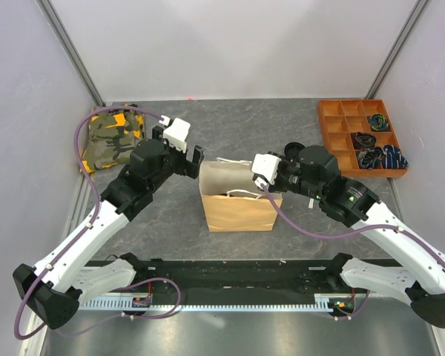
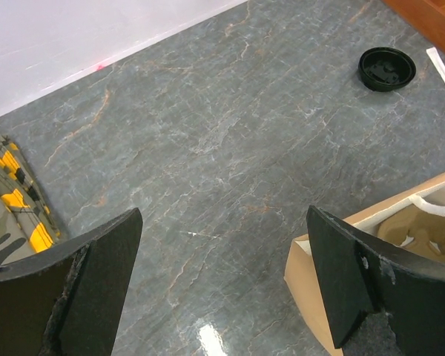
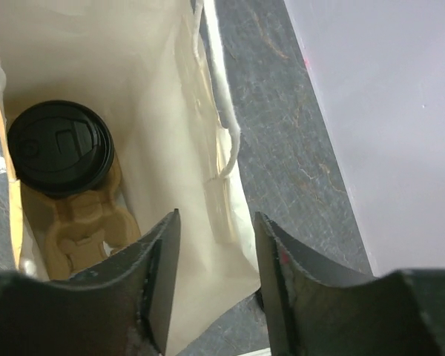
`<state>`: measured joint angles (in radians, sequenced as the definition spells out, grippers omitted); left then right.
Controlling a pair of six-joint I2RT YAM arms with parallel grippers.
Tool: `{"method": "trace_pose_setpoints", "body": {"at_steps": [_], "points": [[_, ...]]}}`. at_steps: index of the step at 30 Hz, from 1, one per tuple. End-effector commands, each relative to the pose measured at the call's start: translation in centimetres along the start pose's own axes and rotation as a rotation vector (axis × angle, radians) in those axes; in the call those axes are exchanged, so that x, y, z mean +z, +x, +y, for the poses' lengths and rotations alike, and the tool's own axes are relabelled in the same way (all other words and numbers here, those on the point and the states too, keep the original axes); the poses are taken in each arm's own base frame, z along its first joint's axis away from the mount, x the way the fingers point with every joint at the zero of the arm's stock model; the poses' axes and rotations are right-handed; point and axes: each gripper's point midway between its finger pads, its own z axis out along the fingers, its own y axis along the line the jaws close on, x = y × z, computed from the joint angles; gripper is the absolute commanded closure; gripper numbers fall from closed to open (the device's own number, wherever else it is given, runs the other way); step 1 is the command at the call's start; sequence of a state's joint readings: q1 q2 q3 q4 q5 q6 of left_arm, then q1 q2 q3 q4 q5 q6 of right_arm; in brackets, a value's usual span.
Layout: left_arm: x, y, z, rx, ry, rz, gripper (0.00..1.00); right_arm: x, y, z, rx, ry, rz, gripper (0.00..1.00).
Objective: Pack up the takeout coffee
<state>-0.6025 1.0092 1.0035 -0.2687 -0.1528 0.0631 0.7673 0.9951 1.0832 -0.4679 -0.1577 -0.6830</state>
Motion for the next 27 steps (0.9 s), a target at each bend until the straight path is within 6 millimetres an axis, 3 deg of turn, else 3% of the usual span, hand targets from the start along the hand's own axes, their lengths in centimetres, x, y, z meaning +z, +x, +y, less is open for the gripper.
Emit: {"method": "trace_pose_setpoints", "body": {"at_steps": [1,6,11,13,14,18,20,21,23,24,25,27], "points": [[-1.3,-2.8,0.2,-0.042,0.016,-0.055,0.01,-1.6,-4.4,-2.9,0.018,0.078,-0.120,0.42],[-2.9,-5.2,-1.1,-0.031,0.111,-0.130,0.00,-3.0,-6.0,-3.7,0.030,0.101,-0.162,0.28],[-2.8,-6.0,-0.5,-0.035,0.088,-0.144,0.00,-3.9,-6.5,-4.4,0.092,0.139,-0.166,0.15],[-2.4,-6.2,0.9,-0.115,0.033,-0.126,0.00,-4.3,-6.2,-6.2,0.152,0.231,-0.135,0.12],[-1.3,-5.5,1.3,-0.148,0.020,-0.079,0.00,-3.9,-5.8,-6.8,0.204,0.263,-0.111,0.09],[-0.3,-6.9,2.9,-0.276,0.017,-0.041,0.00,-4.7,-5.2,-10.1,0.447,0.441,-0.051,0.07],[0.1,-7.0,4.0,-0.301,-0.005,-0.039,0.00,-5.2,-3.8,-11.4,0.528,0.500,-0.023,0.09],[0.6,-6.9,4.4,-0.328,-0.009,-0.029,0.00,-6.1,-2.3,-13.2,0.614,0.571,-0.014,0.09],[1.1,-6.0,6.3,-0.377,-0.051,0.001,0.00,-6.0,0.6,-14.1,0.678,0.625,0.075,0.09],[1.4,-5.9,6.7,-0.425,-0.051,0.013,0.00,-7.3,2.5,-15.7,0.713,0.704,0.134,0.09],[1.8,-4.5,8.1,-0.467,-0.083,0.059,0.00,-6.5,5.2,-15.2,0.773,0.701,0.240,0.09],[2.1,-4.1,8.8,-0.511,-0.071,0.080,0.00,-6.8,8.1,-15.6,0.842,0.710,0.313,0.11]]}}
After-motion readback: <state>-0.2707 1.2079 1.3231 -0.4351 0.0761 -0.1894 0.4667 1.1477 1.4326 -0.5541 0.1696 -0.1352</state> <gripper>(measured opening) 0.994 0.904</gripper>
